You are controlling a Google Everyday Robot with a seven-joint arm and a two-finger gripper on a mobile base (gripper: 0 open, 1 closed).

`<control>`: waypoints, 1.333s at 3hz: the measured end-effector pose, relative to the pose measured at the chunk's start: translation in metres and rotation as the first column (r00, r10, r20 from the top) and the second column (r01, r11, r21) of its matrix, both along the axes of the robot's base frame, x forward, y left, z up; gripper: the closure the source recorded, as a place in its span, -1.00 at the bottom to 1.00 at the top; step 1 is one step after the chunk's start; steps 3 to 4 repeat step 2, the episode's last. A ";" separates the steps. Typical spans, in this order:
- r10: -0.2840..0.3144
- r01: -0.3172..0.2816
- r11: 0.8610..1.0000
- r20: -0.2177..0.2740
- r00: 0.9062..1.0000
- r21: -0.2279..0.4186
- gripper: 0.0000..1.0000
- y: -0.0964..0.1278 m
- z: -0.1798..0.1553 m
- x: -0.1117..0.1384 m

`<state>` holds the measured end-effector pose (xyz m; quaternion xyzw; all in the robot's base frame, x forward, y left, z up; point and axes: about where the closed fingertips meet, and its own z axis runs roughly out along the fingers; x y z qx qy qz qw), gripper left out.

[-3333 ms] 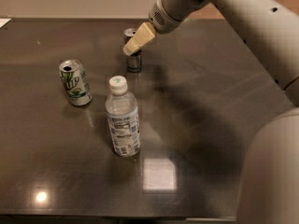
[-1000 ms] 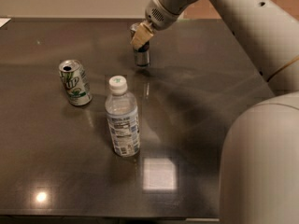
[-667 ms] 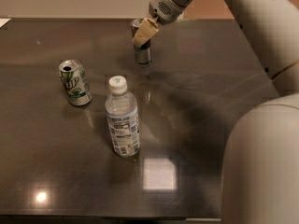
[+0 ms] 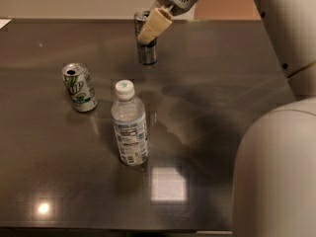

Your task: Pick redbull can

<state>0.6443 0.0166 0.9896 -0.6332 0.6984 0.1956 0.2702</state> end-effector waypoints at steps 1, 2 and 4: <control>0.059 -0.059 0.998 0.010 0.998 0.000 1.00 0.001 0.014 -0.017; 0.059 -0.059 0.998 0.010 0.998 0.000 1.00 0.001 0.014 -0.017; 0.059 -0.059 0.998 0.010 0.998 0.000 1.00 0.001 0.014 -0.017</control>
Offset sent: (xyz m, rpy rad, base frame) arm -0.0134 0.0009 0.0113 0.0005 -0.0083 0.0478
